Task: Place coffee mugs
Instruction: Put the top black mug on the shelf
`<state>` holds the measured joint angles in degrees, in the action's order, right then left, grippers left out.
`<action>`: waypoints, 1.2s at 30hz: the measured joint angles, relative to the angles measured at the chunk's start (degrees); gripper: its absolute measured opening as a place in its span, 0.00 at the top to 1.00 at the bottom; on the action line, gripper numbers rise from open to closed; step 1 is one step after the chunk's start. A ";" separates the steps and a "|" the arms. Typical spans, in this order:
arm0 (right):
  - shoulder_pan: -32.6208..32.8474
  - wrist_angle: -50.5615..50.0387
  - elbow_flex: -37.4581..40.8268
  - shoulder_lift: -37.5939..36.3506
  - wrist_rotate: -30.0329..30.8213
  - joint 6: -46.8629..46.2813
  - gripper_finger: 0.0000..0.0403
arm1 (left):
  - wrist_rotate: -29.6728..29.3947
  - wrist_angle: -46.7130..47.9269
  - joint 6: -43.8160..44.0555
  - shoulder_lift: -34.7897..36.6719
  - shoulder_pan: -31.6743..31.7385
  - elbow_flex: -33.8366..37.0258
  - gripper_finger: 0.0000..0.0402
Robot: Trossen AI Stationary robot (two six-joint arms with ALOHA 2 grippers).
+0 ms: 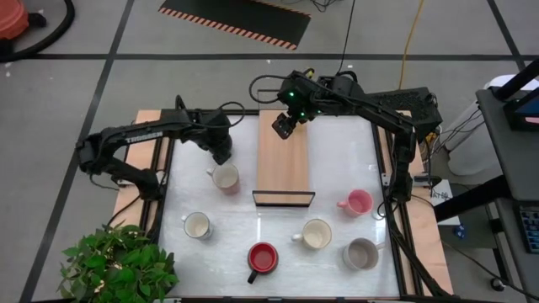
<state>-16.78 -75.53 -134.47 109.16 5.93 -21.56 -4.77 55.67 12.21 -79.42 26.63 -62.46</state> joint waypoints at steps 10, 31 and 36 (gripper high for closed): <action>-0.13 0.48 0.00 0.00 3.30 1.14 0.43 | -0.22 -1.13 -9.23 -3.70 2.65 0.00 0.18; 1.16 0.68 0.00 0.00 3.02 1.28 0.43 | 1.90 -5.99 -13.21 -13.22 2.60 0.00 0.65; 1.53 0.70 0.00 0.00 3.02 1.77 0.43 | 4.16 -5.75 -9.23 -12.40 2.61 -0.21 0.92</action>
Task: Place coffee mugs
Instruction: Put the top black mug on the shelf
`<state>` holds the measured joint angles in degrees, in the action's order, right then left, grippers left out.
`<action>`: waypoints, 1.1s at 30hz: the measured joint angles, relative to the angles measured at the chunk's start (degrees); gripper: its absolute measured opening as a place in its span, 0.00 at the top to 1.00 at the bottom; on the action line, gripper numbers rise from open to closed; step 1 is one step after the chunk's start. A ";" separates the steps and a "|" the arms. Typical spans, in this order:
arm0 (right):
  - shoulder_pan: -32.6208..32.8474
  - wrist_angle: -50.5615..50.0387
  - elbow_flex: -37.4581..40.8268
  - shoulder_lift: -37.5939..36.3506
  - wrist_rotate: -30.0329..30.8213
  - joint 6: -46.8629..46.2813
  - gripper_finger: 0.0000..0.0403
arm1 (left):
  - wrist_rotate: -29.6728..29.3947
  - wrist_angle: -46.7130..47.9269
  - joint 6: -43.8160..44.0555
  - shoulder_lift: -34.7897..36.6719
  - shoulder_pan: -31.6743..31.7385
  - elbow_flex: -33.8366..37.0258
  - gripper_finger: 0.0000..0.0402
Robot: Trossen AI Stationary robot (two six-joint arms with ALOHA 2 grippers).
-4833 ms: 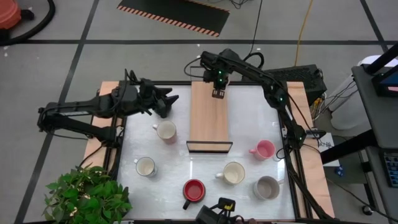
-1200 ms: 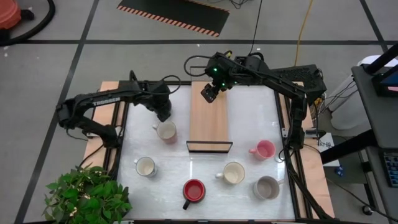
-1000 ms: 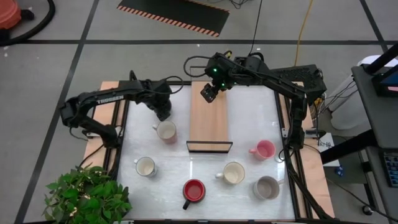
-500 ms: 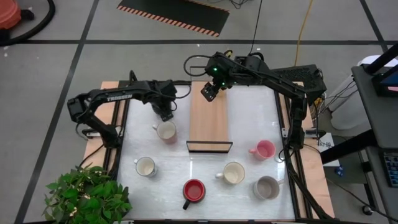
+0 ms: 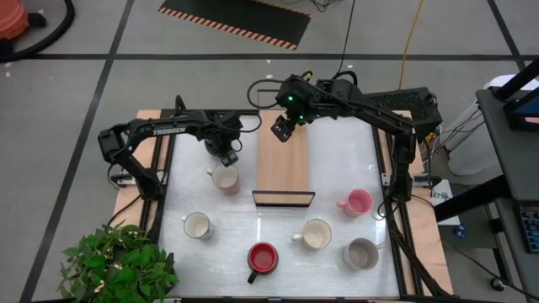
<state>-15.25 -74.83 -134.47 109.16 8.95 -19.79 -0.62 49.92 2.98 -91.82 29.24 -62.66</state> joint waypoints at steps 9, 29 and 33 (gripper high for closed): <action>0.00 -0.32 0.00 0.00 0.09 1.19 0.43 | -0.83 2.11 5.70 0.03 -0.07 -13.80 0.96; -0.45 -5.20 0.07 -17.11 18.80 2.93 0.53 | 0.46 6.12 10.61 -13.30 0.90 -47.33 0.96; -0.57 -5.59 0.41 -19.86 19.56 2.15 0.54 | 0.65 7.95 11.42 -17.74 -0.41 -53.56 0.96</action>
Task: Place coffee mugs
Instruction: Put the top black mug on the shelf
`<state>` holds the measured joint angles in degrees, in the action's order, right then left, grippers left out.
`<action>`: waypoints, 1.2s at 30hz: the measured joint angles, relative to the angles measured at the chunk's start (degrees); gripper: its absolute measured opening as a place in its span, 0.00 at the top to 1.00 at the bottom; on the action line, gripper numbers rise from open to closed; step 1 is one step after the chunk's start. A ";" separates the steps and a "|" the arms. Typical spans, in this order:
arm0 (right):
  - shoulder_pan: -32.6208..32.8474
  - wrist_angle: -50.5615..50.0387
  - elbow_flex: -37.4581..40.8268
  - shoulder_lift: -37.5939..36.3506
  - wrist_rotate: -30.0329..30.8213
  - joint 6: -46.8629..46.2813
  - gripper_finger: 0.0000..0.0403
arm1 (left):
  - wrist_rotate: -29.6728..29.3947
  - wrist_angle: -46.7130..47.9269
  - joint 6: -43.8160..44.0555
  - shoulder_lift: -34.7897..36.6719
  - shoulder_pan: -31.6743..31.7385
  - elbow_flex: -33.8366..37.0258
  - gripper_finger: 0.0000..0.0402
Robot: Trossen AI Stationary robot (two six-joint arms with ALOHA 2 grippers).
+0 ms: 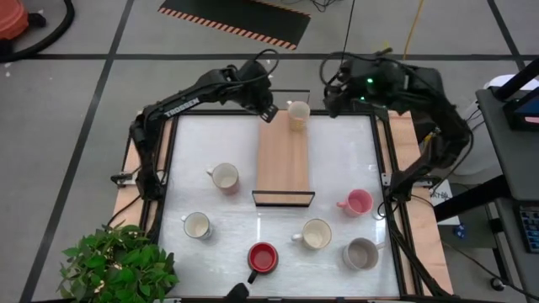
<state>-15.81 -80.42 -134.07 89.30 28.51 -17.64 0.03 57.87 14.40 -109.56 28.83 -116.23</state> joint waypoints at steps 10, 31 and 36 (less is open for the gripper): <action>2.04 -0.05 12.02 -7.67 -3.33 -2.94 0.56 | -0.51 2.56 7.02 -9.25 -2.80 -8.23 0.96; 2.54 25.38 45.67 -27.90 -7.82 -3.36 0.56 | -2.66 1.85 7.52 -13.46 -1.82 -8.11 0.96; 2.54 25.94 45.97 -29.54 -7.76 -1.13 0.56 | -2.54 1.11 8.29 -16.23 -2.07 -8.04 0.95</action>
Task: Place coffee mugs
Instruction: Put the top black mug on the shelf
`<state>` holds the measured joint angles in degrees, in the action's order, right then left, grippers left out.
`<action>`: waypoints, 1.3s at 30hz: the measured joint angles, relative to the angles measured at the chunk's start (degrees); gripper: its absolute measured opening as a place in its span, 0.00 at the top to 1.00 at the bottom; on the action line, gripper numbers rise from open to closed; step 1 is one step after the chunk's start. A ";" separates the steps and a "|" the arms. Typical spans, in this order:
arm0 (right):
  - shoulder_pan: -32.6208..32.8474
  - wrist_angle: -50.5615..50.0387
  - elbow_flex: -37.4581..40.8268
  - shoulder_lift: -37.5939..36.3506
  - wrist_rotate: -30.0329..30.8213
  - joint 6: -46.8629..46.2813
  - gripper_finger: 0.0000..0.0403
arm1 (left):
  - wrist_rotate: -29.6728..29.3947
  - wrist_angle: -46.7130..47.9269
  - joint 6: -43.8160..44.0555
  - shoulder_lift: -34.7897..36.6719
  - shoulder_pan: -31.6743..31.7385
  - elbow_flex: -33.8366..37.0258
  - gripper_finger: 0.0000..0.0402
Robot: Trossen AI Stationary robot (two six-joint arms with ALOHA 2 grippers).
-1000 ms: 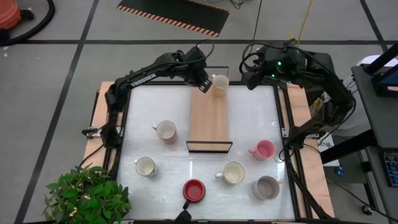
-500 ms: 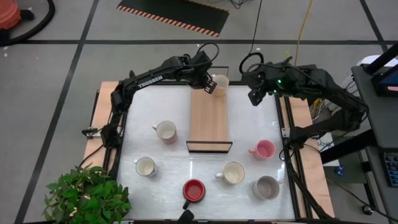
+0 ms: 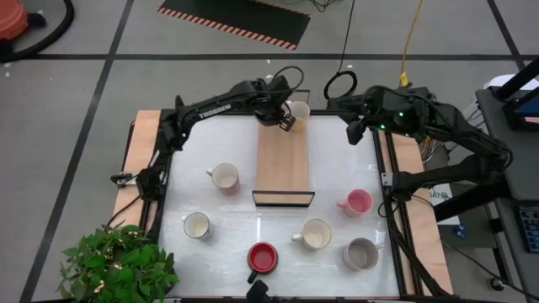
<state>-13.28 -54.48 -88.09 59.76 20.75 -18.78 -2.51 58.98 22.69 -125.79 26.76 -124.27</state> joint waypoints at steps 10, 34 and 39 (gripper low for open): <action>0.00 -0.20 0.00 -0.54 1.88 3.31 0.56 | 0.03 -3.37 1.82 -2.32 -0.57 0.00 0.90; -2.08 -0.24 0.02 -0.54 1.76 4.83 0.56 | 1.09 -2.64 5.08 -3.83 -0.07 0.07 0.84; -2.08 -0.24 0.02 -0.54 1.73 4.73 0.56 | 0.01 -2.50 5.49 -3.92 -0.16 0.02 0.67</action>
<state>-15.35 -54.72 -88.07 59.22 22.48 -14.04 -2.50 56.48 28.18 -129.71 26.60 -124.25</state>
